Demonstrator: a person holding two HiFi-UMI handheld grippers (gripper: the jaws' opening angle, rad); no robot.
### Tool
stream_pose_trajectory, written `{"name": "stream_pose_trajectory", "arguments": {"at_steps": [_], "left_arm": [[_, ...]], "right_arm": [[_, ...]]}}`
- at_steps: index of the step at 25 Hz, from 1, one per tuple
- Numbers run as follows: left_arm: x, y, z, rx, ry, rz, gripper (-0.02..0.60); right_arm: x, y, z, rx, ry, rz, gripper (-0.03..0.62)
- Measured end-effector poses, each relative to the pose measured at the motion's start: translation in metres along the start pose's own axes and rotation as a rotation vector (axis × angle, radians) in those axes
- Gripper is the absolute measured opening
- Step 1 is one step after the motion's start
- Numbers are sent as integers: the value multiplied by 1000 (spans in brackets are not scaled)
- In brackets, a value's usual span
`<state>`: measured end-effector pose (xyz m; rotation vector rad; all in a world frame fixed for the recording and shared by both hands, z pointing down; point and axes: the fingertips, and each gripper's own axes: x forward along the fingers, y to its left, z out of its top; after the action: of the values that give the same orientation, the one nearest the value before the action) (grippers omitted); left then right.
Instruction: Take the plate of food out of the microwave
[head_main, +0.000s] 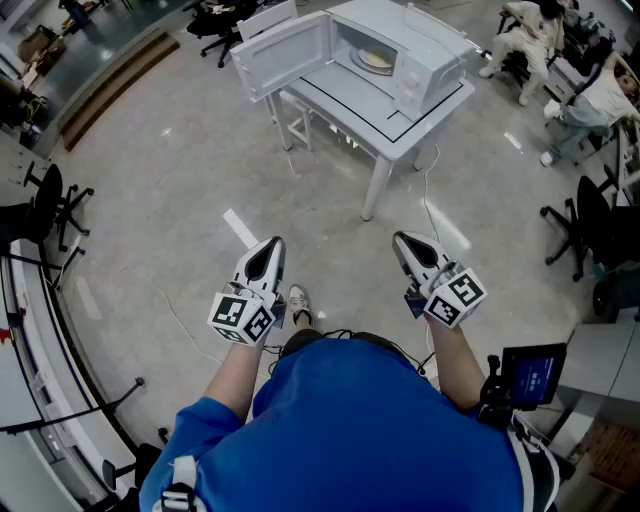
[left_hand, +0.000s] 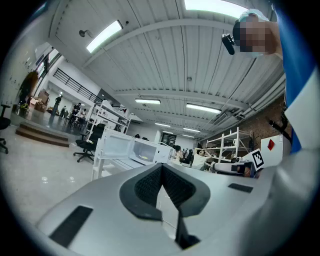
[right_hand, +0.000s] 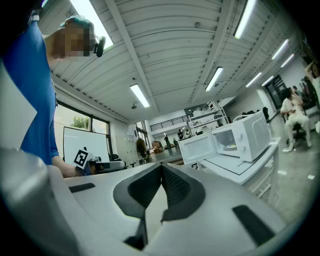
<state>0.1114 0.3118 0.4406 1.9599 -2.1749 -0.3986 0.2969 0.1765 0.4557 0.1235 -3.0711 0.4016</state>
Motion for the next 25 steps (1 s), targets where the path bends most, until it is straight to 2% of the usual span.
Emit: {"name": "stream_pose_trajectory", "arguments": {"at_steps": [6, 15, 22, 25], "left_arm": [[35, 68, 37, 17, 6, -21, 9], [91, 166, 58, 29, 47, -80, 9], [115, 209, 62, 19, 77, -116, 9], [125, 216, 57, 5, 81, -121, 9]], "right_arm": [[79, -6, 19, -11, 5, -17, -2], [177, -33, 23, 4, 24, -139, -2], [222, -41, 16, 42, 40, -216, -2], [231, -53, 17, 15, 68, -239, -2]]}}
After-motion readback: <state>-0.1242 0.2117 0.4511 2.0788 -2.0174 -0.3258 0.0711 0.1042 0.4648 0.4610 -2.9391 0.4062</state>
